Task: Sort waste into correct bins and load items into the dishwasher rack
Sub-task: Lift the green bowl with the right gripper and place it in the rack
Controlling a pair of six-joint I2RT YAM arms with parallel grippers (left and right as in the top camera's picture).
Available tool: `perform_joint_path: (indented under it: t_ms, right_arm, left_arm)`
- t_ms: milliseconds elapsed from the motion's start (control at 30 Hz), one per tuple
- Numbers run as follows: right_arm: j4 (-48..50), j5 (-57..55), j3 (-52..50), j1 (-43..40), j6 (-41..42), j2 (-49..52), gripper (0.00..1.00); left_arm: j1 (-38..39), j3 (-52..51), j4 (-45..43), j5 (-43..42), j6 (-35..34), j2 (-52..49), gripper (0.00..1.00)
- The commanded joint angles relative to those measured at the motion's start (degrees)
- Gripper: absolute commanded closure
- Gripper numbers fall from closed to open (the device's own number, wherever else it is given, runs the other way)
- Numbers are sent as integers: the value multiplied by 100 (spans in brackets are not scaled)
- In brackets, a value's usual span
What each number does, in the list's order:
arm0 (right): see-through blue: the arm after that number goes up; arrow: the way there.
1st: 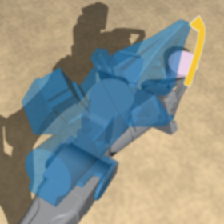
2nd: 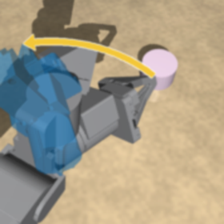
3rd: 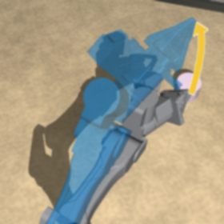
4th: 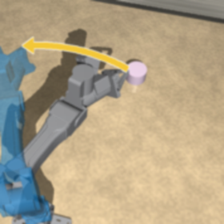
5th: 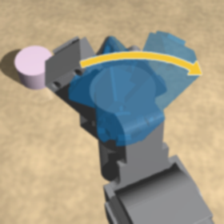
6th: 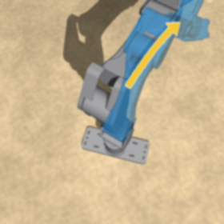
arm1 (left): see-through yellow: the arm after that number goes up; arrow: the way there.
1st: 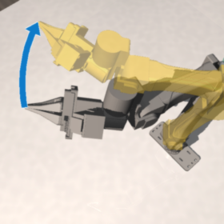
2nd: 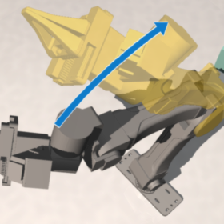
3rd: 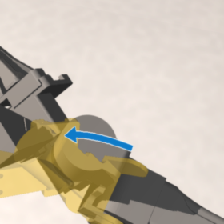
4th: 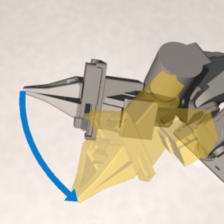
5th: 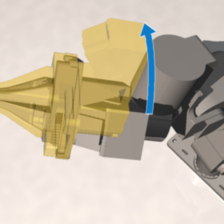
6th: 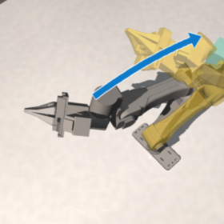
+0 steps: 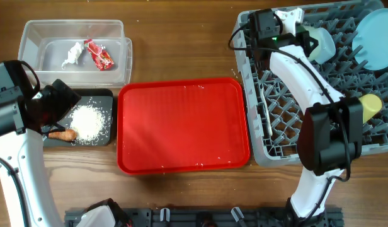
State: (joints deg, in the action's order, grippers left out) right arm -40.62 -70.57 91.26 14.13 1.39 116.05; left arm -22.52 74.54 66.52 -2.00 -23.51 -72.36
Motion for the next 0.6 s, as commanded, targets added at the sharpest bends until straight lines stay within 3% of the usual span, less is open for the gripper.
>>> perform_joint_path:
  t_ms: [0, 300, 467, 567]
  right_arm:
    - [-243, 667, -96, 70, 52, 129, 96]
    - [-1165, 2306, -96, 315, 63, 129, 96]
    - [-1714, 2481, -94, 422, 802, 83, 93]
    - [-1858, 3147, -94, 426, 809, 9, 90]
  left_arm:
    - [-15, 35, -20, -52, -98, 68, 4]
    - [-15, 35, -22, -52, -98, 68, 4]
    - [-15, 35, -22, -52, -98, 68, 4]
    - [-15, 35, -24, -52, -98, 68, 4]
